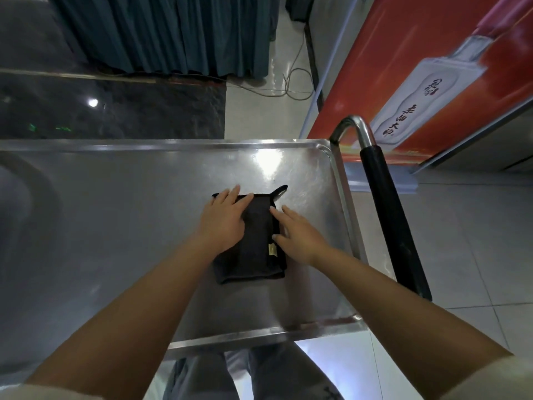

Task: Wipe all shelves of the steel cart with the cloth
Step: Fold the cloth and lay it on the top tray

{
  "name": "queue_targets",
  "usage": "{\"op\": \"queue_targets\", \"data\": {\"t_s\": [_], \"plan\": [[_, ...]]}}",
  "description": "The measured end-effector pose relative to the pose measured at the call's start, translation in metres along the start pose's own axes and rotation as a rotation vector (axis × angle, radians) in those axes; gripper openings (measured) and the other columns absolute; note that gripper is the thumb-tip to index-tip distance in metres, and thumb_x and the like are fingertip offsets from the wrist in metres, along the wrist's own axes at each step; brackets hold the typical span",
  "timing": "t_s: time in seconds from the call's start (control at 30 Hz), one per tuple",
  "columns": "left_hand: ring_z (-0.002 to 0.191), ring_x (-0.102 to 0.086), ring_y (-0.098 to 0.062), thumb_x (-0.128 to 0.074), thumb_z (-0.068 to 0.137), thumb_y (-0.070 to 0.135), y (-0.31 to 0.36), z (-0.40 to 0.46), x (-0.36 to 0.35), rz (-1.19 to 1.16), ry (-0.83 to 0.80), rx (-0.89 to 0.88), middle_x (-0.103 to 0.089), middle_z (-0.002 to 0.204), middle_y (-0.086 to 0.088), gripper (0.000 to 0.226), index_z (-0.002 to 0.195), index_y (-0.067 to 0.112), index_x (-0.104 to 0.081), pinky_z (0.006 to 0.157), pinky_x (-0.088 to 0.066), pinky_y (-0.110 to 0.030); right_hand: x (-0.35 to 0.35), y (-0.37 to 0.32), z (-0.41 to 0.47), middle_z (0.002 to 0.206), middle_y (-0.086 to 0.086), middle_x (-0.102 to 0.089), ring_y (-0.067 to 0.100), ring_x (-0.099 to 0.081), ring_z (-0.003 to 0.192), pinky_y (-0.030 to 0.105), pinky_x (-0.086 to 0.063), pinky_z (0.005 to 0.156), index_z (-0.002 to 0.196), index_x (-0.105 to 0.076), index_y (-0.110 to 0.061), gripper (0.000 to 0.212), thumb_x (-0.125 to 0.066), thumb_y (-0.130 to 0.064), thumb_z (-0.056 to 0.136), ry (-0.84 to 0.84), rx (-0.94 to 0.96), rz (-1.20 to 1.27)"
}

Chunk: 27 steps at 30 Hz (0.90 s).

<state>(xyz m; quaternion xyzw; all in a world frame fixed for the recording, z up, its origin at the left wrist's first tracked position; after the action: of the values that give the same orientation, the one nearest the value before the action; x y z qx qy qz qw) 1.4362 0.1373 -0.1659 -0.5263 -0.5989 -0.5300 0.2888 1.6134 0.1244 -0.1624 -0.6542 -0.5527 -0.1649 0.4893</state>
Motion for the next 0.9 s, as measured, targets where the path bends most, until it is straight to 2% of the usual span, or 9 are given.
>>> {"op": "queue_targets", "data": {"t_s": [0.13, 0.23, 0.3, 0.37, 0.43, 0.5, 0.63, 0.77, 0.9], "plan": [[0.145, -0.013, -0.03, -0.056, 0.092, 0.037, -0.024, -0.038, -0.014, -0.079, -0.011, 0.179, -0.008, 0.16, -0.01, 0.071, 0.151, 0.019, -0.021, 0.117, -0.018, -0.041, 0.004, -0.012, 0.016, 0.162, 0.001, -0.009, 0.023, -0.016, 0.146, 0.039, -0.025, 0.114, 0.153, -0.012, -0.026, 0.072, -0.055, -0.029, 0.095, 0.071, 0.007, 0.01], [0.138, -0.025, -0.031, -0.06, 0.09, 0.038, -0.038, -0.066, -0.026, -0.181, 0.01, 0.297, -0.026, 0.152, -0.012, 0.072, 0.151, 0.023, -0.025, 0.11, -0.029, -0.041, -0.003, -0.017, 0.027, 0.162, 0.002, -0.009, 0.025, -0.02, 0.144, 0.039, -0.029, 0.112, 0.153, -0.013, -0.027, 0.074, -0.056, -0.017, 0.093, 0.01, -0.032, 0.01], [0.12, -0.045, -0.031, -0.065, 0.086, 0.032, -0.043, -0.078, -0.033, -0.315, 0.04, 0.345, -0.048, 0.128, -0.012, 0.066, 0.145, 0.023, -0.036, 0.093, -0.042, -0.038, -0.007, -0.021, 0.032, 0.16, 0.004, -0.016, 0.028, -0.023, 0.141, 0.04, -0.032, 0.109, 0.152, -0.017, -0.027, 0.073, -0.054, -0.013, 0.091, 0.017, -0.051, -0.01], [0.1, -0.059, -0.028, -0.069, 0.083, 0.025, -0.042, -0.084, -0.04, -0.488, 0.025, 0.383, -0.058, 0.112, -0.008, 0.053, 0.132, 0.02, -0.049, 0.076, -0.047, -0.033, -0.004, -0.025, 0.038, 0.157, 0.008, -0.022, 0.031, -0.03, 0.135, 0.042, -0.035, 0.105, 0.151, -0.021, -0.025, 0.069, -0.054, -0.018, 0.092, 0.109, -0.063, -0.051], [0.088, -0.061, -0.017, -0.071, 0.082, 0.022, -0.042, -0.09, -0.046, -0.588, 0.028, 0.44, -0.065, 0.11, -0.003, 0.043, 0.122, 0.017, -0.055, 0.065, -0.046, -0.024, 0.001, -0.029, 0.046, 0.159, 0.009, -0.017, 0.034, -0.029, 0.136, 0.043, -0.033, 0.106, 0.151, -0.019, -0.024, 0.066, -0.053, -0.025, 0.094, 0.188, -0.035, -0.204], [0.078, -0.056, -0.009, -0.073, 0.081, 0.026, -0.042, -0.094, -0.049, -0.626, 0.037, 0.481, -0.065, 0.104, 0.003, 0.042, 0.119, 0.019, -0.057, 0.057, -0.038, -0.015, 0.002, -0.032, 0.058, 0.16, 0.006, -0.014, 0.033, -0.022, 0.141, 0.045, -0.027, 0.111, 0.152, -0.016, -0.024, 0.065, -0.049, -0.026, 0.097, 0.154, 0.018, -0.293], [0.075, -0.057, -0.011, -0.075, 0.078, 0.034, -0.043, -0.099, -0.053, -0.565, -0.015, 0.51, -0.062, 0.083, 0.009, 0.028, 0.098, 0.027, -0.057, 0.061, -0.038, -0.026, 0.002, -0.04, 0.074, 0.141, 0.008, -0.046, 0.032, -0.041, 0.125, 0.042, -0.038, 0.098, 0.146, -0.032, -0.023, 0.054, -0.049, -0.019, 0.094, 0.08, 0.094, -0.362], [0.076, -0.06, -0.016, -0.07, 0.08, 0.021, -0.046, -0.104, -0.055, -0.645, -0.075, 0.576, -0.064, 0.079, 0.003, 0.014, 0.081, 0.022, -0.056, 0.058, -0.04, -0.028, -0.005, -0.039, 0.064, 0.123, 0.011, -0.05, 0.03, -0.047, 0.112, 0.037, -0.039, 0.089, 0.134, -0.047, -0.017, 0.048, -0.054, -0.016, 0.087, 0.09, 0.024, -0.282], [0.067, -0.054, -0.011, -0.059, 0.085, 0.009, -0.048, -0.107, -0.043, -0.835, -0.029, 0.6, -0.061, 0.077, -0.002, 0.012, 0.082, 0.018, -0.051, 0.057, -0.042, -0.027, -0.009, -0.024, 0.033, 0.106, 0.005, -0.048, 0.025, -0.051, 0.094, 0.033, -0.045, 0.077, 0.106, -0.053, -0.014, 0.026, -0.059, -0.019, 0.081, 0.036, -0.066, -0.088]]}}
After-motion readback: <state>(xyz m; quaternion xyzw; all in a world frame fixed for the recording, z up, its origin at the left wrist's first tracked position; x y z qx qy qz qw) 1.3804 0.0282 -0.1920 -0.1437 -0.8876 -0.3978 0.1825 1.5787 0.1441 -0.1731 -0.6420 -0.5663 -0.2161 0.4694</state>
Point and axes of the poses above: each hand's wrist, its own z-axis towards the middle knuckle, its own x-axis out of the back of the hand, y = z × x, the point moved 4 cm from there along z, towards the middle knuckle
